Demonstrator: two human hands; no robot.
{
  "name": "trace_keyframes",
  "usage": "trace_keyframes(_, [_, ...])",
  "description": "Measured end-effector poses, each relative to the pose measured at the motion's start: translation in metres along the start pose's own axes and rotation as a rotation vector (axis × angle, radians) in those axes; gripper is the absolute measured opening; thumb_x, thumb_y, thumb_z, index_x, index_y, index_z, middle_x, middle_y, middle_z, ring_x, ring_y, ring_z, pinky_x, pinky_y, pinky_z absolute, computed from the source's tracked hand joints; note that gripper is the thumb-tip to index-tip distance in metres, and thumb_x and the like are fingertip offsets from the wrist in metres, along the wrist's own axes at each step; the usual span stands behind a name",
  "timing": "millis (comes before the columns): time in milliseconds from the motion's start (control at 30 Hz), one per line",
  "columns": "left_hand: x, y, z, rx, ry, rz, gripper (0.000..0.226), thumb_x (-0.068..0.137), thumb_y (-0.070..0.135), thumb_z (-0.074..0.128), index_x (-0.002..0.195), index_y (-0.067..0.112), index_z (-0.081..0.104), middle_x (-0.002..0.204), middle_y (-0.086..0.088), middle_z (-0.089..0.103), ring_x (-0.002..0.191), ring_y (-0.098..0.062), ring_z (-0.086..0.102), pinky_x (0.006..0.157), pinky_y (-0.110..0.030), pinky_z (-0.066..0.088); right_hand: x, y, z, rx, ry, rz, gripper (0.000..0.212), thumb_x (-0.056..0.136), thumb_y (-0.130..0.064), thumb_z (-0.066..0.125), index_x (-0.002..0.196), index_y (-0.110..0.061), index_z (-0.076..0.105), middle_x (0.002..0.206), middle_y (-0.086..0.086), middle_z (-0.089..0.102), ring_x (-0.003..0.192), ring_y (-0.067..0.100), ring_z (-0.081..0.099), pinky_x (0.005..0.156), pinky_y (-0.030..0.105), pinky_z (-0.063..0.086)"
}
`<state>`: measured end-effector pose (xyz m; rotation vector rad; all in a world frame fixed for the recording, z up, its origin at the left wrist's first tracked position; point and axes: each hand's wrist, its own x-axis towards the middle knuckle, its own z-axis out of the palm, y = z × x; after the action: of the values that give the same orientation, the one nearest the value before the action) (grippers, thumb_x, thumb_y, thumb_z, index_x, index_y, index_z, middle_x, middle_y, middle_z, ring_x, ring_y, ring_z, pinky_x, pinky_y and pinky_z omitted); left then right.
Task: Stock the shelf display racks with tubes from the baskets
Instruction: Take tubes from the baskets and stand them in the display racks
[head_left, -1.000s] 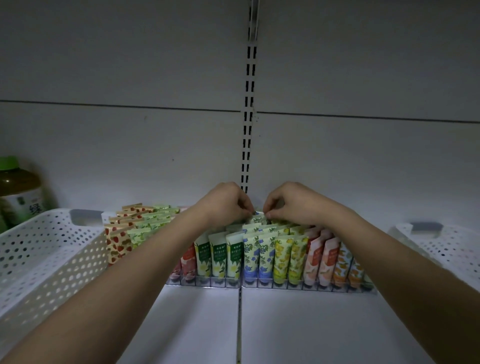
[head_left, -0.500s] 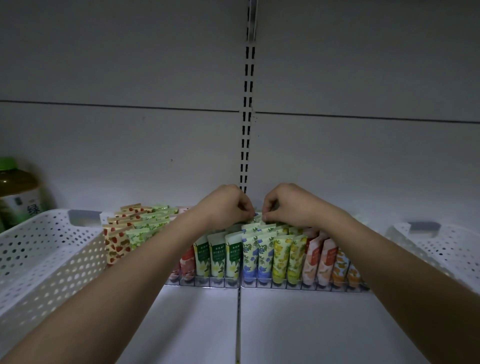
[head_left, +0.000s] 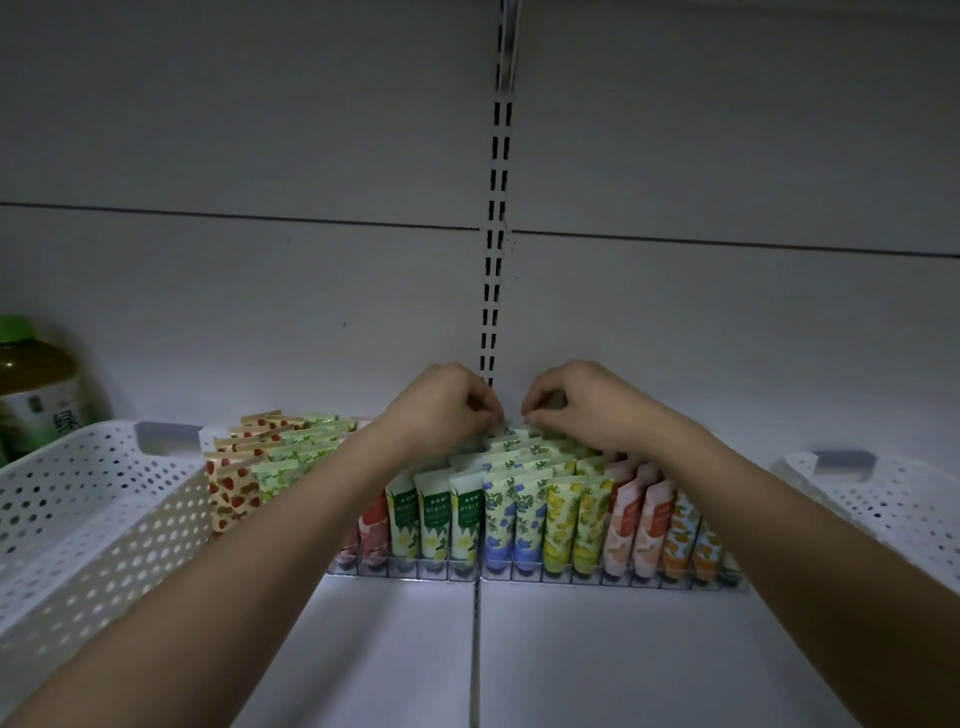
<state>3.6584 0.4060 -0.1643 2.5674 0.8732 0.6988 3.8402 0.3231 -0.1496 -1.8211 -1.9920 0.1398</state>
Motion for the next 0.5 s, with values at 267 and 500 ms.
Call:
trace_keyframes(267, [0.005,0.001,0.004,0.055,0.036,-0.041,0.009,0.086,0.022,0.071,0.092,0.021,0.077,0.094,0.011,0.073,0.081,-0.002,0.066,0.084,-0.029,0.055,0.008,-0.006,0.003,-0.152,-0.005,-0.005,0.013,0.09,-0.018,0.065,0.1,-0.02,0.074,0.101,-0.005,0.071,0.09,0.01,0.063,0.085,0.028,0.051])
trace_keyframes(500, [0.014,-0.001,0.008,0.124,-0.052,-0.069,0.015,0.086,0.022,0.069,0.099,0.021,0.076,0.101,0.006,0.073,0.089,-0.01,0.067,0.089,-0.033,0.055,0.01,-0.01,0.0,-0.301,-0.097,0.057,0.013,0.088,-0.02,0.067,0.099,-0.024,0.074,0.103,-0.005,0.071,0.093,0.016,0.064,0.085,0.034,0.053])
